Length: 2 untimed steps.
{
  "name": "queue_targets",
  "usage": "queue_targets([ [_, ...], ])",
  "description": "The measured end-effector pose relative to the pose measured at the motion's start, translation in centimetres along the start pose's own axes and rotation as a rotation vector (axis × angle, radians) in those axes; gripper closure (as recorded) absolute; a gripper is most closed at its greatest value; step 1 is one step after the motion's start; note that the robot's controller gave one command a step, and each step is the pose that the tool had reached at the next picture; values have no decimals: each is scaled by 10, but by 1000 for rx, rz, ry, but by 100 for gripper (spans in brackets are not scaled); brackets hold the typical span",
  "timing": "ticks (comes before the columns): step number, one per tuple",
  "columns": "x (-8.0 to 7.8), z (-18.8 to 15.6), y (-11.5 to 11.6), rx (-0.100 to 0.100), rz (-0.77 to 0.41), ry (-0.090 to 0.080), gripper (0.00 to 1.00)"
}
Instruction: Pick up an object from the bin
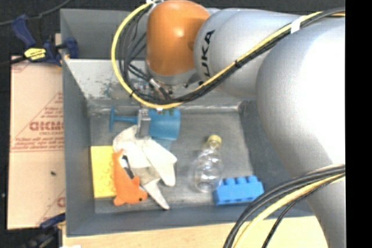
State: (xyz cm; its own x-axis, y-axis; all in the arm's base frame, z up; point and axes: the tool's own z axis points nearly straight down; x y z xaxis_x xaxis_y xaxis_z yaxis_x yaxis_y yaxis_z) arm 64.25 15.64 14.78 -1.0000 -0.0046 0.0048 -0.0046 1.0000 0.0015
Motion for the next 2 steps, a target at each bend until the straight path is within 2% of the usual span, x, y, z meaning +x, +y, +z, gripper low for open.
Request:
queue_targets([
  [1, -2, -6, -1, -1, 3, -8, 0],
  [2, 12, 50, -36, -4, 154, -10, 0],
])
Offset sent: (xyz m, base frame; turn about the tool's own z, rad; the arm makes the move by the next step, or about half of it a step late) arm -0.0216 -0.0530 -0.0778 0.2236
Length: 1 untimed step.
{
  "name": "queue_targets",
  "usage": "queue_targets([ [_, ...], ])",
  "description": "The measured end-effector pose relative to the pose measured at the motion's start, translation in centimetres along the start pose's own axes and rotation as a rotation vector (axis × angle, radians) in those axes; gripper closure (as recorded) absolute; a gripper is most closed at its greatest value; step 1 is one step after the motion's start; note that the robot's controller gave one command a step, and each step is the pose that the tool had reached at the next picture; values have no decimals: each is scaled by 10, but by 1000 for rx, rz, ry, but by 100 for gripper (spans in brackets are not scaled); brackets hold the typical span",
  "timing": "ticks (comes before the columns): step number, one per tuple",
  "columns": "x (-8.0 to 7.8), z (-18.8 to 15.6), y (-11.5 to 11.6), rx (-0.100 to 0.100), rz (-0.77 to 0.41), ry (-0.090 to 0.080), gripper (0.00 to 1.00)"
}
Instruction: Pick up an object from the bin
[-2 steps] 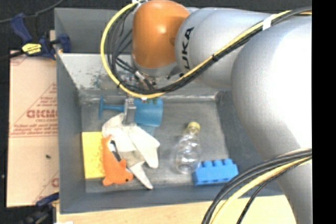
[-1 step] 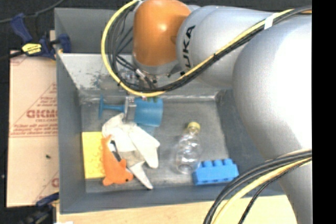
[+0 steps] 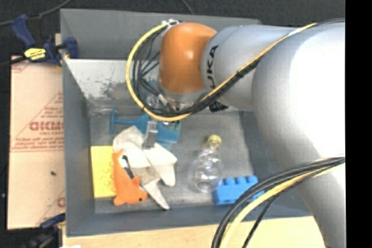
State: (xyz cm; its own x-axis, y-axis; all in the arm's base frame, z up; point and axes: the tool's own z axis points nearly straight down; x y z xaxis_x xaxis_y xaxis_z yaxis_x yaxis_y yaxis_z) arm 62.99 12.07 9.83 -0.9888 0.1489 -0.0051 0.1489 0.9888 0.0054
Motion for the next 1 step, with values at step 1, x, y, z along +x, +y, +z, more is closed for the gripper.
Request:
queue_targets([
  [1, 31, -4, -29, 0, 93, -1, 100],
])
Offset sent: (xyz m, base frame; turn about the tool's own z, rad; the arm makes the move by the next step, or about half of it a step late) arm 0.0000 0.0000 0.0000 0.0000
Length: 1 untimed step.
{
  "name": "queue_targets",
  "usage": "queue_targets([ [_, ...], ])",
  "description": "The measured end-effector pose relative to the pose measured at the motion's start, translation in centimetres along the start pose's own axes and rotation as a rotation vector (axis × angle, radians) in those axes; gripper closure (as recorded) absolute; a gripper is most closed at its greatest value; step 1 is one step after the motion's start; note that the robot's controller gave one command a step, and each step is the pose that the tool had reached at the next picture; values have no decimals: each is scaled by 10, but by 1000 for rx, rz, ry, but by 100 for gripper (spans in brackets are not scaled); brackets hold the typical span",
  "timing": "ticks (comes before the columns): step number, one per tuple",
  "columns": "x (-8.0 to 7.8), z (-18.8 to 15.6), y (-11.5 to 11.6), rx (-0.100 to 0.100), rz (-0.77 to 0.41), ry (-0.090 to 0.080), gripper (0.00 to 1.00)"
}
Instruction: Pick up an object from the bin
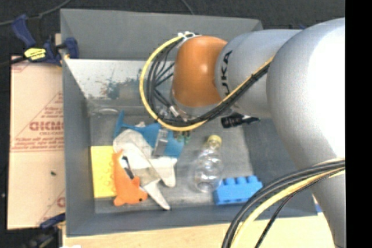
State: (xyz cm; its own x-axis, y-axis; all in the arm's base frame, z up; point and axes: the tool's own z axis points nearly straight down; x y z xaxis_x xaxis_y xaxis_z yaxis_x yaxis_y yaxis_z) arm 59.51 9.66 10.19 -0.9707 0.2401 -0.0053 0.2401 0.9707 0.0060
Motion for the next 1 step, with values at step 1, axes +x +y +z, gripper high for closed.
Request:
queue_targets([
  [1, 0, 0, 0, 0, 1, 0, 100],
])
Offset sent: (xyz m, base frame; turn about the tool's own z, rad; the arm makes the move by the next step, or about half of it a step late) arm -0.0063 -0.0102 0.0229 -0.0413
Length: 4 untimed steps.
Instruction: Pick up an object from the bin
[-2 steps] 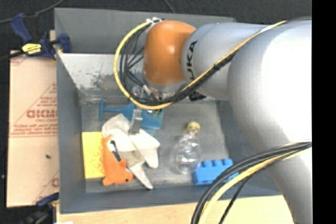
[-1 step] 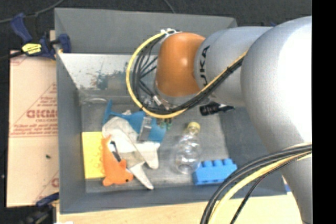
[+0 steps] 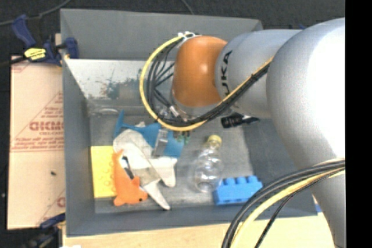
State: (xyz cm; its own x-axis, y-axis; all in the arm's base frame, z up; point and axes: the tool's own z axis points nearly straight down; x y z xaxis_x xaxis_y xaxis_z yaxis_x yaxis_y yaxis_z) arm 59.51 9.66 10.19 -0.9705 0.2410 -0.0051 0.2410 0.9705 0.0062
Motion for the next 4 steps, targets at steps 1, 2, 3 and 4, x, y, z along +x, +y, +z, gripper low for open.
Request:
queue_targets([
  [1, 2, -19, -10, 1, -35, -4, 100],
  [2, 11, 15, -19, -2, -35, -5, 100],
  [3, 11, 15, -18, -2, -34, -5, 100],
  [4, 28, -47, -25, -1, -58, -4, 100],
])
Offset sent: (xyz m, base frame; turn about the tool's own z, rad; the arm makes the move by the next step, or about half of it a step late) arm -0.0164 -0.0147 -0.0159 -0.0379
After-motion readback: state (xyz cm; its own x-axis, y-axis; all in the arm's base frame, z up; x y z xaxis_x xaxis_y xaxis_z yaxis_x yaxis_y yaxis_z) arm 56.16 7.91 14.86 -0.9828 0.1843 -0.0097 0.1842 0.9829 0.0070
